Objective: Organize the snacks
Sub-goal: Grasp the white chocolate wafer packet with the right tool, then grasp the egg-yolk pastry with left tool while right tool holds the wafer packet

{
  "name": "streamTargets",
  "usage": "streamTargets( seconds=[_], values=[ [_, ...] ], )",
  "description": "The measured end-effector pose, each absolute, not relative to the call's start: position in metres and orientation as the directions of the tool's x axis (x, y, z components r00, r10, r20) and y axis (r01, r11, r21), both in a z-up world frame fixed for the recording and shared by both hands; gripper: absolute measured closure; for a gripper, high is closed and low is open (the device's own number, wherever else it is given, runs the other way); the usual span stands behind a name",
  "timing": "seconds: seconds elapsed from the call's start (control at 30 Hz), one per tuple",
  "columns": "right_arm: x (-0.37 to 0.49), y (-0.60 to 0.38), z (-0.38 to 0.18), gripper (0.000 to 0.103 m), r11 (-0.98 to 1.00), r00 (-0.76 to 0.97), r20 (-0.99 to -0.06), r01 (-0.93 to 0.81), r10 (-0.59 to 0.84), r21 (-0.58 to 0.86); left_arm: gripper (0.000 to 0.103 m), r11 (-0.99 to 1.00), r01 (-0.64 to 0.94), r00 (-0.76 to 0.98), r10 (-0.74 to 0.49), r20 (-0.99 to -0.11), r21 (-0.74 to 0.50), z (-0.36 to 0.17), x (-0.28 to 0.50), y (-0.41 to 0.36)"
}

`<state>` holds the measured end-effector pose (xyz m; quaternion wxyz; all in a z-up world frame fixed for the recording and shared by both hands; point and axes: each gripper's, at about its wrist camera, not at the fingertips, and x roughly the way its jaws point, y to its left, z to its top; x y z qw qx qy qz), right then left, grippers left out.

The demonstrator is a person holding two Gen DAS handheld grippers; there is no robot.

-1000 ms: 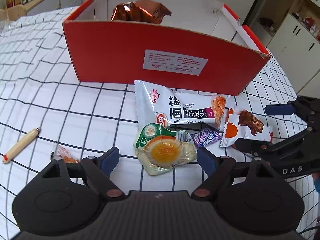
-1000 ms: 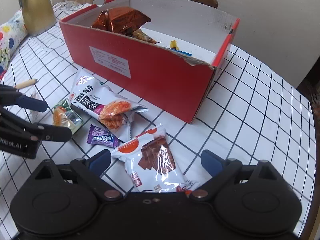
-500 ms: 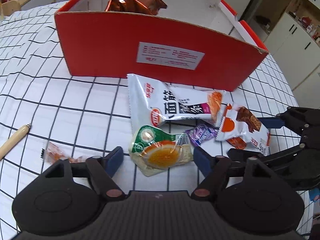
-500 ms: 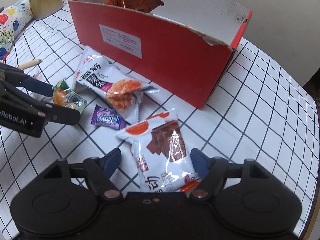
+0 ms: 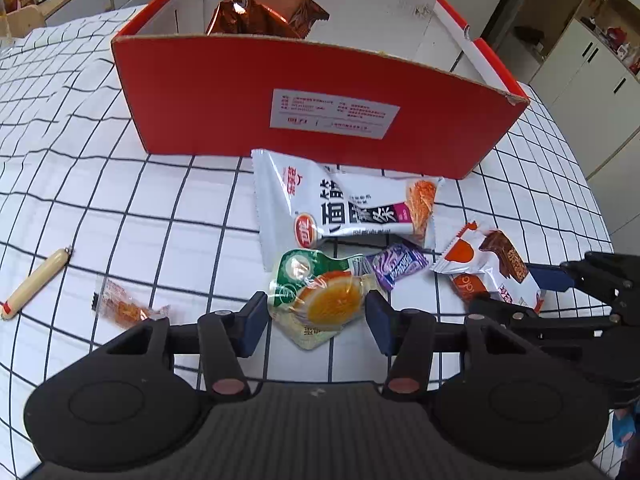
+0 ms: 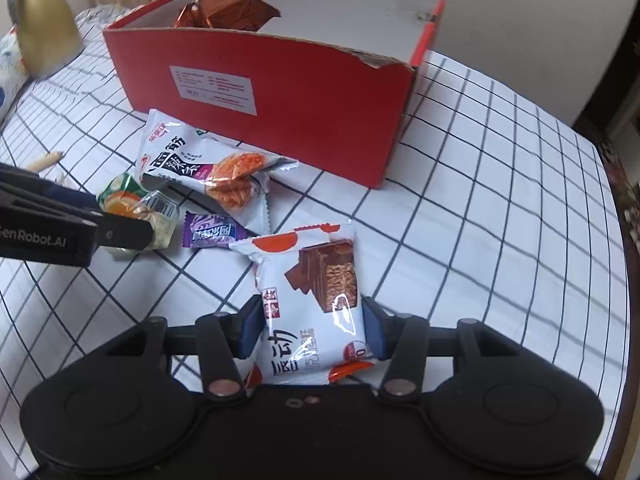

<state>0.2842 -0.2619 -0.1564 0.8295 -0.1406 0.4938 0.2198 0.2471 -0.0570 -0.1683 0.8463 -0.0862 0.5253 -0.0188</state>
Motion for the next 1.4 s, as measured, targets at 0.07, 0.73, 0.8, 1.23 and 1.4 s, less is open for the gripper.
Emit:
streamTargets(
  seconds=[0.07,0.73,0.8,1.23,1.4],
  values=[
    [0.277,-0.262,-0.156,0.054,0.871,0.420,-0.878,-0.491,0.230,-0.007,0.052,0.986,-0.053,0.451,-0.117,-0.885,-0.158,-0.168,0.243,-0.059],
    [0.205,-0.271,-0.135,0.055,0.903,0.415,-0.857,-0.412,0.306,0.123,0.056,0.977,-0.128,0.430,-0.101,-0.897,-0.171,-0.161,0.186,-0.052],
    [0.203,-0.272,-0.132,0.055,0.904,0.420,-0.854,-0.408,0.308,0.125,0.057,0.977,-0.131,0.433,-0.098,-0.896,-0.170,-0.158,0.182,-0.052],
    [0.198,-0.265,-0.112,0.055,0.888,0.440,-0.831,-0.441,0.341,0.130,0.087,0.974,-0.079,0.436,-0.159,-0.886,-0.213,-0.151,0.172,-0.046],
    [0.199,-0.268,-0.115,0.055,0.891,0.427,-0.836,-0.430,0.343,0.146,0.080,0.966,-0.094,0.422,-0.180,-0.889,-0.240,-0.159,0.175,-0.040]
  ],
)
